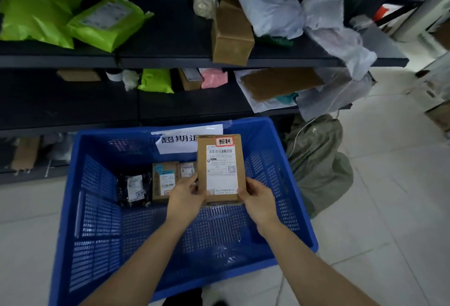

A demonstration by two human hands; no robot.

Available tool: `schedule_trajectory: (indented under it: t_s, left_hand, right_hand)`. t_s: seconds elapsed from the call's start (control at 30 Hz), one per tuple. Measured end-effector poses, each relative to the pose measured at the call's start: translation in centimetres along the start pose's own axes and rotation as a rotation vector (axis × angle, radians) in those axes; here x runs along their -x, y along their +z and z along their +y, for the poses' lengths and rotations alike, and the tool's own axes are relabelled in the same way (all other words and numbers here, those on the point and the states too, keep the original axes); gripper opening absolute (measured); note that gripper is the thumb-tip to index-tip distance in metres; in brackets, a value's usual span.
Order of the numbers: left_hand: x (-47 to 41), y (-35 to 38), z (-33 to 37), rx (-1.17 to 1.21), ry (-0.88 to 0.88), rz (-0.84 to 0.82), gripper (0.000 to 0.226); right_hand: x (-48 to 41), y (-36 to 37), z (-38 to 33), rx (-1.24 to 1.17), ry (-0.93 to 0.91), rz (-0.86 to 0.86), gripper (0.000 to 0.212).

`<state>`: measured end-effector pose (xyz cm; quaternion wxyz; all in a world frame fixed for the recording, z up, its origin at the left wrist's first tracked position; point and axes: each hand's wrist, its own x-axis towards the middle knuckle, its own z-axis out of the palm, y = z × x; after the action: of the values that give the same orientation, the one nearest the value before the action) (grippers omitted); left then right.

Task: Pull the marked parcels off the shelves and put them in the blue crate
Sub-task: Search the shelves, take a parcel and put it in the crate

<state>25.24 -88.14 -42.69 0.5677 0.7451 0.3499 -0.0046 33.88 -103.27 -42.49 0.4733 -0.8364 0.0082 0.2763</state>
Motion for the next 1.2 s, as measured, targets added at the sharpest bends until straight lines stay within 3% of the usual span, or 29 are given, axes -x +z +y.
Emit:
schedule_trajectory:
  t_s: [0.47, 0.73, 1.2]
  left_hand:
    - [-10.4, 12.3, -6.8, 0.021, -0.251, 0.098, 0.039]
    - [-18.0, 18.4, -16.1, -0.014, -0.324, 0.021, 0.046]
    - [-30.4, 25.3, -33.1, -0.212, -0.326, 0.056, 0.043]
  right_hand:
    - [-16.2, -0.8, 10.4, 0.118, 0.088, -0.178, 0.025]
    - [-24.1, 2.8, 20.3, 0.195, 0.156, -0.163, 0.028]
    - [-37.3, 12.9, 34.1, 0.136, 0.184, -0.132, 0.029]
